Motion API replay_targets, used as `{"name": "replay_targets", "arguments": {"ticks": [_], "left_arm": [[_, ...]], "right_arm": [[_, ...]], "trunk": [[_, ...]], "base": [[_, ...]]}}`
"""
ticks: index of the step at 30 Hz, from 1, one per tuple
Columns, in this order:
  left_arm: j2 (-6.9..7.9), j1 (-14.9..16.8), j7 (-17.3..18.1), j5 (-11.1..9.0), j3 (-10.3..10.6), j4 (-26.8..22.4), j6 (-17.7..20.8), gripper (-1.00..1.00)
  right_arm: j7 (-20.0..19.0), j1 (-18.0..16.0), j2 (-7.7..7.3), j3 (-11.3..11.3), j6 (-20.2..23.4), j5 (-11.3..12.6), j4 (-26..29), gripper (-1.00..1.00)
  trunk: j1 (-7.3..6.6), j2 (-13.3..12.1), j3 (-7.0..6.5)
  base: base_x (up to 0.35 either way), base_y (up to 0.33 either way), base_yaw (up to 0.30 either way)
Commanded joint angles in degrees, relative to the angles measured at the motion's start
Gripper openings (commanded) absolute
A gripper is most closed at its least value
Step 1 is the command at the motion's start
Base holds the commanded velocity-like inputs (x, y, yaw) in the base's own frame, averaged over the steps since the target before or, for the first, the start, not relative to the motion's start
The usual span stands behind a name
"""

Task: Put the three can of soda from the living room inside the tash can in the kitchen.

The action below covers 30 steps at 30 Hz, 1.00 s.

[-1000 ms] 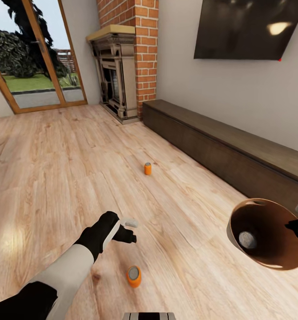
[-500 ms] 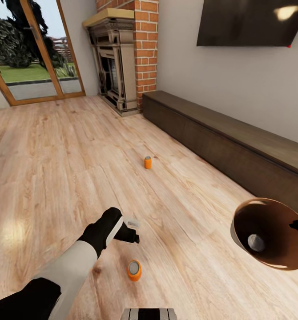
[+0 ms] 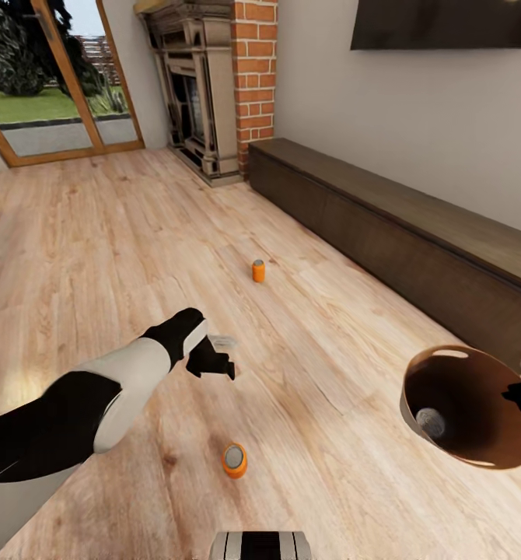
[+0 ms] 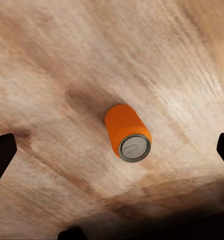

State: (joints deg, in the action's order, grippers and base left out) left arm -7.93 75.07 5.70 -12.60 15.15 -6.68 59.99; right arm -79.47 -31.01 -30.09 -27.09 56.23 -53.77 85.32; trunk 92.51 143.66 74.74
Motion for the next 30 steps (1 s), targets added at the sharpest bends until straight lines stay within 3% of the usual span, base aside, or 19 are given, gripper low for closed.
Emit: {"name": "replay_targets", "arguments": {"ticks": [1, 4, 14, 20, 22, 26, 30], "left_arm": [[0.02, 0.14, 0.00, -0.10, -0.01, 0.23, 0.01, 1.00], [0.08, 0.58, 0.01, -0.31, 0.19, 0.96, 0.01, 1.00], [0.18, 0.49, 0.22, -0.35, 0.38, 1.02, 0.01, 1.00], [0.19, 0.09, 0.42, -0.47, 0.46, 0.27, 0.01, 1.00], [0.19, 0.04, 0.44, -0.48, 0.48, 0.17, 0.01, 1.00], [0.20, -0.10, 0.50, -0.55, 0.41, 0.03, 0.01, 1.00], [0.24, -0.18, 0.47, -0.58, 0.41, 0.01, 0.01, 1.00]], "right_arm": [[-0.36, -0.05, -0.23, 0.02, 0.29, 0.16, 0.02, -1.00], [-0.46, -0.09, -2.52, 0.09, 0.42, 0.24, 0.46, -1.00], [-0.60, -0.15, -3.50, 0.14, 0.45, 0.27, 1.28, -1.00], [-3.90, -2.87, -4.66, 0.27, 0.75, 0.26, 3.02, -1.00], [-4.85, -3.50, -5.59, 0.85, 2.16, 0.25, 3.17, -1.00], [-7.24, -4.40, -9.23, 5.67, 3.77, 0.33, 3.34, -1.00], [-8.53, -4.60, -9.75, 6.52, 3.77, 0.31, 3.36, -1.00]], "trunk": [[0.01, 0.02, 0.22], [0.09, 0.06, 0.89], [0.35, 0.20, 3.10], [0.35, 0.20, 3.10], [0.35, 0.20, 3.10], [0.35, 0.20, 3.10], [0.35, 0.20, 3.10]], "base": [[0.000, 0.000, 0.000], [0.000, 0.000, 0.000], [0.000, 0.000, 0.000], [0.000, 0.000, 0.000], [0.000, 0.000, 0.000], [0.000, 0.000, 0.000], [0.000, 0.000, 0.000]]}}
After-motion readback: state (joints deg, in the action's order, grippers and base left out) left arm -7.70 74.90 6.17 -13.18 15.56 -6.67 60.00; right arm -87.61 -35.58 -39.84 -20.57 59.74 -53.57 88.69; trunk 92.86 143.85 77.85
